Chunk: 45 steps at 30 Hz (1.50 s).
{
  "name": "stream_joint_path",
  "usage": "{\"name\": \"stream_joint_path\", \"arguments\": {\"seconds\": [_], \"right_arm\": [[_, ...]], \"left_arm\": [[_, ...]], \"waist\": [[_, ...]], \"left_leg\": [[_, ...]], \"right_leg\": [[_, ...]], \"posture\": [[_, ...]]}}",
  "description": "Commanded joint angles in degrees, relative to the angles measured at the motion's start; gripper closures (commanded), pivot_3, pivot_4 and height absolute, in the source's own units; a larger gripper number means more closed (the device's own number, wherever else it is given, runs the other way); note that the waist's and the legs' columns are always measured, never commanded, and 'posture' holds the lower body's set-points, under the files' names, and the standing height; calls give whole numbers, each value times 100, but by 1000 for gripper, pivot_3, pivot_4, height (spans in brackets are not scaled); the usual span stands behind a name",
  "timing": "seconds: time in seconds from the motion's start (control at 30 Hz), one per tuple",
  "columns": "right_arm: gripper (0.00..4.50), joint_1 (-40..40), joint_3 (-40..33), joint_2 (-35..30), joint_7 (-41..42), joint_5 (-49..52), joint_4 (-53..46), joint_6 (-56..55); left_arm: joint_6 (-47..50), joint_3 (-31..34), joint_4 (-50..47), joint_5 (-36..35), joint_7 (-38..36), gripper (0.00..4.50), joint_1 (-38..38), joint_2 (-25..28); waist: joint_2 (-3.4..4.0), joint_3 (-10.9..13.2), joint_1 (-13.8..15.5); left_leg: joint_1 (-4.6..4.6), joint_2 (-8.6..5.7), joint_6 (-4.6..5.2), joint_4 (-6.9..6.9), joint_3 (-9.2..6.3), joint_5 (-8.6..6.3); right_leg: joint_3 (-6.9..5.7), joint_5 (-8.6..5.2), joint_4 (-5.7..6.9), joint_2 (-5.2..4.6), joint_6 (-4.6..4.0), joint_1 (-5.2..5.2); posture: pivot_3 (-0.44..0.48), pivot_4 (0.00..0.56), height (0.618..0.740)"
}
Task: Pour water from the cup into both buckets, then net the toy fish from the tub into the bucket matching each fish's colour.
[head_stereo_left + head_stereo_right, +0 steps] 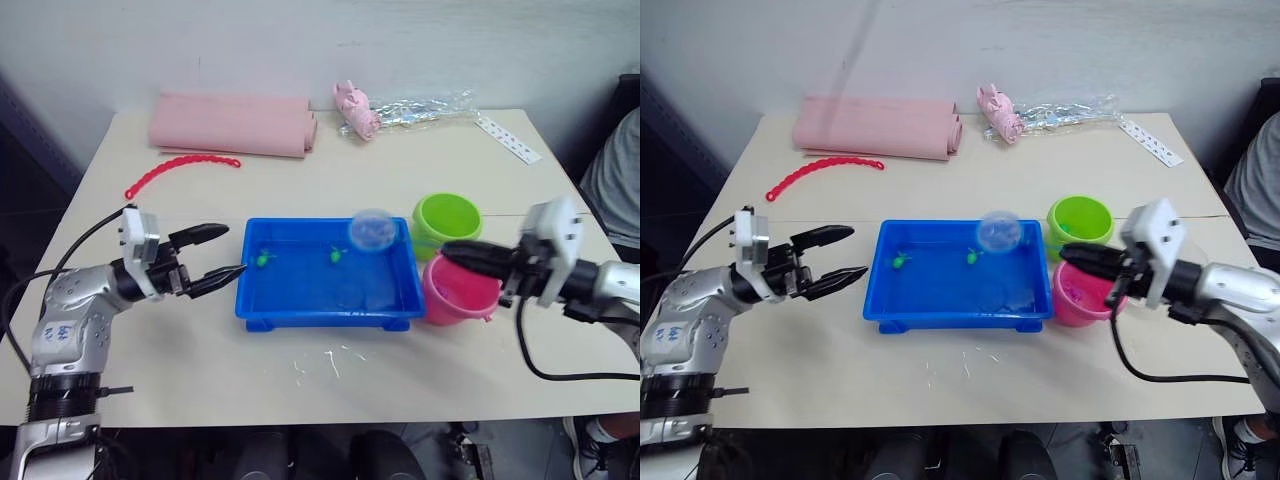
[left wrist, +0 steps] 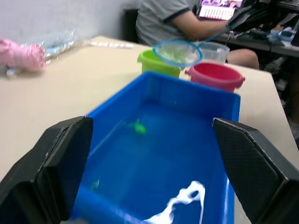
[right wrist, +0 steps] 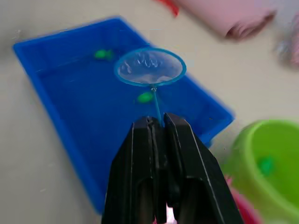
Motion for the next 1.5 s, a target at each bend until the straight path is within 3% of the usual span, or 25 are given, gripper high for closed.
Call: {"name": "stream_joint_path", "arguments": {"seconds": [0.03,0.17,0.4,0.53,0.7,1.03,1.1,1.5], "right_arm": [[4500,-536,216,-50,47,465,-131,1091],[4500,-1163,930,-35,263,161,54,1845],[4500,-1929,1700,640,101,-573,859,2388],[4500,-2134,1734,1226,-95,-1058,1376,2029],[4500,-1907,1733,1634,82,-1745,1521,809],[4500,-1355,1140,2027,473,-1877,1391,-293],[4500,-848,552,2192,751,-1553,1011,-1044],[4500,384,-659,1835,1116,-1191,-143,-1350]], "left_arm": [[47,347,-446,-177,82,33,282,147],[80,562,-524,-182,52,33,689,272],[122,801,-492,-227,102,33,903,372],[180,787,-585,-252,134,33,917,368],[231,671,-645,-248,189,33,786,316],[235,490,-613,-207,168,33,623,264],[211,370,-543,-177,158,33,500,208],[403,-218,-275,-209,69,33,-229,-125]], "waist": [[0,0,-12],[1,1,-34],[1,1,-33],[1,1,-24],[1,0,-25],[1,1,-28],[1,1,-19],[1,2,-9]], "left_leg": [[-1,-1,1,-1,0,-1],[0,-1,-1,-15,1,-5],[-5,-2,-2,-20,4,-6],[-4,-2,-2,-17,4,-5],[-5,-2,-2,-18,5,-5],[-3,-3,-3,-18,8,-5],[-1,-2,-4,-18,8,-5],[5,-2,-11,-21,5,-2]], "right_leg": [[1,0,-3,-1,0,-1],[2,0,-14,0,0,-3],[-2,0,-20,0,0,-6],[-2,0,-17,1,0,-6],[-3,0,-16,2,0,-8],[-1,0,16,4,0,-10],[0,0,16,4,0,-10],[-2,0,4,8,1,-6]], "posture": [[0,150,740],[0,150,740],[0,150,740],[0,150,740],[0,150,740],[0,150,740],[0,150,740],[0,150,740]]}}
